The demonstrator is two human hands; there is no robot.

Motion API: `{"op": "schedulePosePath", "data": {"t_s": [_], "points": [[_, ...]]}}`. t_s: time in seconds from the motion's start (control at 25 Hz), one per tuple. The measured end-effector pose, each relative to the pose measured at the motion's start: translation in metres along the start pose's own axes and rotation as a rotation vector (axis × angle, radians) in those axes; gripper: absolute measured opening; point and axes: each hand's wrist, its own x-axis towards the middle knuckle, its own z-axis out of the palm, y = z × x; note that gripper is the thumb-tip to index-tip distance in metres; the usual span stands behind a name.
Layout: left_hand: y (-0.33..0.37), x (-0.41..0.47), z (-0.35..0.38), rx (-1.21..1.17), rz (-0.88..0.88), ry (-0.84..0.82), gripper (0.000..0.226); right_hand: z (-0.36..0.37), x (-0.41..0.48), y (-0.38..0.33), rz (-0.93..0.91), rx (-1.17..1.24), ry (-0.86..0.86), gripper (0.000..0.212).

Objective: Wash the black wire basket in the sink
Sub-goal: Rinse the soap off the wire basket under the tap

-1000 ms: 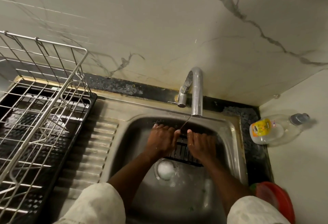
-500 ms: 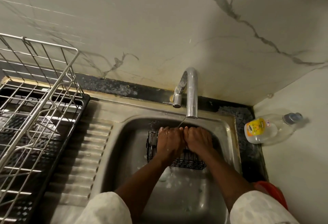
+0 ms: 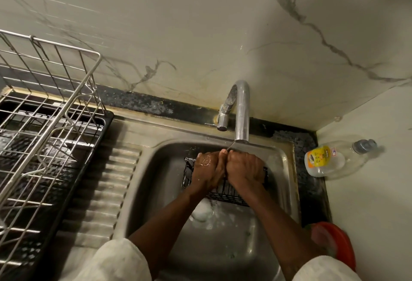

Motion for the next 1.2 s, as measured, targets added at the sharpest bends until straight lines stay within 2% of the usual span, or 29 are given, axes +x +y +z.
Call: {"op": "schedulePosePath", "data": {"t_s": [0.2, 0.36, 0.44, 0.52, 0.64, 0.76, 0.88, 0.96, 1.0, 1.12, 1.2], "points": [[-0.004, 0.012, -0.003, -0.322, -0.099, 0.026, 0.057, -0.012, -0.002, -0.008, -0.035, 0.019, 0.032, 0.031], [0.001, 0.005, -0.012, -0.439, -0.154, 0.054, 0.054, -0.018, -0.012, -0.013, -0.094, -0.005, 0.014, 0.031], [0.014, -0.002, -0.016, -0.523, -0.21, 0.016, 0.053, -0.025, -0.014, -0.012, -0.118, -0.067, -0.001, 0.03], [0.019, -0.009, -0.015, -0.466, -0.254, -0.041, 0.052, -0.029, -0.015, -0.008, -0.136, -0.154, 0.011, 0.031], [-0.005, -0.026, 0.0, -0.433, -0.217, -0.09, 0.052, -0.024, -0.027, -0.011, -0.196, -0.225, 0.009, 0.027], [-0.007, -0.034, 0.013, -0.419, -0.263, 0.017, 0.052, -0.022, -0.033, -0.011, -0.201, -0.199, -0.002, 0.032], [0.019, -0.038, 0.016, -0.383, -0.184, 0.139, 0.041, -0.027, -0.026, -0.006, -0.142, -0.247, 0.001, 0.023], [0.015, -0.041, 0.016, -0.329, -0.148, 0.123, 0.036, -0.031, -0.021, -0.007, -0.11, -0.27, -0.021, 0.019], [0.001, -0.041, 0.016, -0.35, -0.18, 0.087, 0.038, -0.03, -0.022, -0.008, -0.108, -0.27, -0.026, 0.019], [-0.046, -0.038, 0.006, -0.448, -0.447, -0.007, 0.055, -0.024, -0.025, -0.009, -0.116, -0.26, -0.01, 0.019], [-0.052, -0.032, 0.003, -0.384, -0.477, -0.086, 0.058, -0.02, -0.022, -0.009, -0.121, -0.232, -0.015, 0.023]]}}
